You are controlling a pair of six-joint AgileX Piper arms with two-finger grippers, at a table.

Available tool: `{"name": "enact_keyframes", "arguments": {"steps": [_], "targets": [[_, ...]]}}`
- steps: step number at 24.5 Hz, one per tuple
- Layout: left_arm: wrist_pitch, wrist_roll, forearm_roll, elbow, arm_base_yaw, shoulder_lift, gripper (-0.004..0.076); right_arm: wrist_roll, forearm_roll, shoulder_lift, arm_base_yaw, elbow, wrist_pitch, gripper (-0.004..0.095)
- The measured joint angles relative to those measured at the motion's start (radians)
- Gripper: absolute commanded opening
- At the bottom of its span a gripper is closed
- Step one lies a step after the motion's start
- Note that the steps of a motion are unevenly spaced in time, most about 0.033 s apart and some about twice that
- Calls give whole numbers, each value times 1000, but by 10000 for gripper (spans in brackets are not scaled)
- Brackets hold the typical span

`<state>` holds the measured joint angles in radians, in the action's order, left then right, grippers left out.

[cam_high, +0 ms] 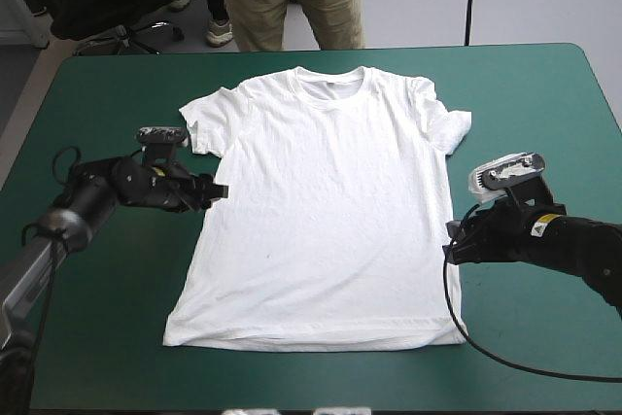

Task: Fold the cloth

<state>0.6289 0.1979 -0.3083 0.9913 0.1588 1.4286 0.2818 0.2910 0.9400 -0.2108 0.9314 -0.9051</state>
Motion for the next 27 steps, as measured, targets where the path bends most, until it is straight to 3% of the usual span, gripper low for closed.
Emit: {"name": "enact_keyframes", "arguments": {"steps": [8, 15, 17, 19, 20, 21, 25, 27], "targets": [[11, 6, 0, 261, 0, 304, 454, 4, 3, 29, 0, 2, -1, 377], [18, 45, -10, 330, -1, 448, 431, 4, 10, 31, 0, 2, 0, 325], [17, 47, -15, 339, -1, 456, 321, 4, 10, 31, 0, 2, 4, 298], [9, 78, -33, 341, -3, 463, 79, 4, 10, 31, 0, 2, 21, 282], [6, 108, -50, 341, -3, 468, 19, 4, 10, 31, 0, 2, 41, 282], [6, 124, -62, 341, -3, 469, -16, 4, 9, 31, 0, 2, 49, 282], [8, 186, -83, 341, -3, 473, -17, -8, -9, 53, 0, 3, 85, 288], [8, 194, -86, 341, -3, 474, -17, -16, -14, 81, 0, 4, 91, 337]]}}
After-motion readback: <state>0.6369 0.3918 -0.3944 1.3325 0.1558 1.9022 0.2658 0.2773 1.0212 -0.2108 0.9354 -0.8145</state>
